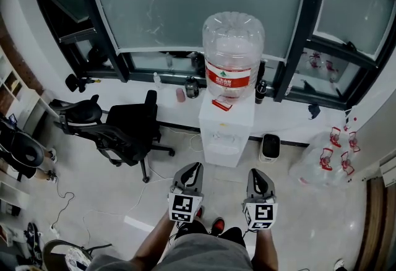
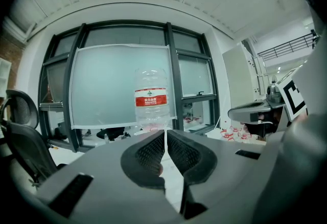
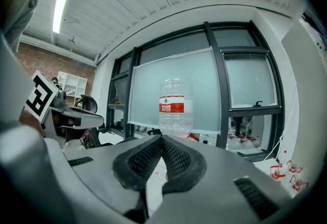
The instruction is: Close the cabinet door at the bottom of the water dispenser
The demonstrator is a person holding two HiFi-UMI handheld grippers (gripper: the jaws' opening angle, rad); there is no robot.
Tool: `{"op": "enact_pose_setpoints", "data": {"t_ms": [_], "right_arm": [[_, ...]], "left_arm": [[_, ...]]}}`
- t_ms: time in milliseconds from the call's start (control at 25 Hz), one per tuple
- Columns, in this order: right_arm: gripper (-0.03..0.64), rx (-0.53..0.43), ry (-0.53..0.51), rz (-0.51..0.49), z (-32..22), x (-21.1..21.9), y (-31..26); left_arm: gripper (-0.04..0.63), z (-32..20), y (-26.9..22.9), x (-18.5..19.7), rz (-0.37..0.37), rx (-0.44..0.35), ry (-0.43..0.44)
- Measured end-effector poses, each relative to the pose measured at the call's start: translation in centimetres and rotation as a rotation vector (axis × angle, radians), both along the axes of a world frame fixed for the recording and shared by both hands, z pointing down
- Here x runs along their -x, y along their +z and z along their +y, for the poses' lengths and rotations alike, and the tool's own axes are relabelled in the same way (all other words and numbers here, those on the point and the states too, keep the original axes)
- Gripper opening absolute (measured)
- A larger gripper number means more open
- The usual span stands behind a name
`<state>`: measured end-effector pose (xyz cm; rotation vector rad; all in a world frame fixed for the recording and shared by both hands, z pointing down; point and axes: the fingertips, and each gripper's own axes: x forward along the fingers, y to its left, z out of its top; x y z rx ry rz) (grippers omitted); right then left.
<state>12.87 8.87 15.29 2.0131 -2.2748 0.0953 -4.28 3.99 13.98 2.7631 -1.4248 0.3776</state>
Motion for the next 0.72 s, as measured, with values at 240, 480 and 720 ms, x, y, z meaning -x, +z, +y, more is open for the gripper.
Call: {"op": "enact_pose_setpoints", "data": {"t_ms": [240, 480, 720], "right_arm": [[0.018, 0.004, 0.006, -0.007, -0.05, -0.07, 0.19], [0.018, 0.004, 0.006, -0.007, 0.07, 0.06, 0.27], [0.018, 0.001, 0.005, -0.003, 0.13, -0.04, 0.33]], "left_arm": [[0.035, 0.03, 0.03, -0.39, -0.001, 0.002, 0.01], [0.035, 0.14, 0.05, -0.56, 0.002, 0.0, 0.015], [0.035, 0.17, 0.15, -0.73, -0.004, -0.003, 0.02]]}}
